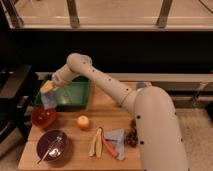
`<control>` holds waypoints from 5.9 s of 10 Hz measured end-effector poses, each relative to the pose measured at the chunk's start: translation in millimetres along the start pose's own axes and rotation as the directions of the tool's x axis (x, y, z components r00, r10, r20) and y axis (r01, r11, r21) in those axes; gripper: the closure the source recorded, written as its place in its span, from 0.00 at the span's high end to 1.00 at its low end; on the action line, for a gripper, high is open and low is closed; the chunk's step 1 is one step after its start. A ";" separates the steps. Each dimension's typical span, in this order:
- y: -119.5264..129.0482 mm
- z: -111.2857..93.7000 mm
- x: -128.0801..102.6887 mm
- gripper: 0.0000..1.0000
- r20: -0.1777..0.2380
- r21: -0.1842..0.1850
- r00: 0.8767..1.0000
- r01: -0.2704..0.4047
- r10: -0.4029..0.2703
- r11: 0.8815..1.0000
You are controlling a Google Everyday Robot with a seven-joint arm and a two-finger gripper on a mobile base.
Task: Wipe red bowl with sponge
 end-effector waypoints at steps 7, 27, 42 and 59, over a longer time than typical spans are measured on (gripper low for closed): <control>-22.8 77.6 -9.4 0.00 -0.022 0.135 0.998 0.056 -0.053 0.989; -8.6 91.6 -37.2 0.00 0.021 0.144 0.998 0.057 -0.061 0.988; -0.4 98.3 -27.9 0.00 0.084 0.119 0.992 0.080 -0.090 0.990; -2.2 58.2 -54.6 0.00 0.118 0.042 0.991 0.061 -0.066 0.997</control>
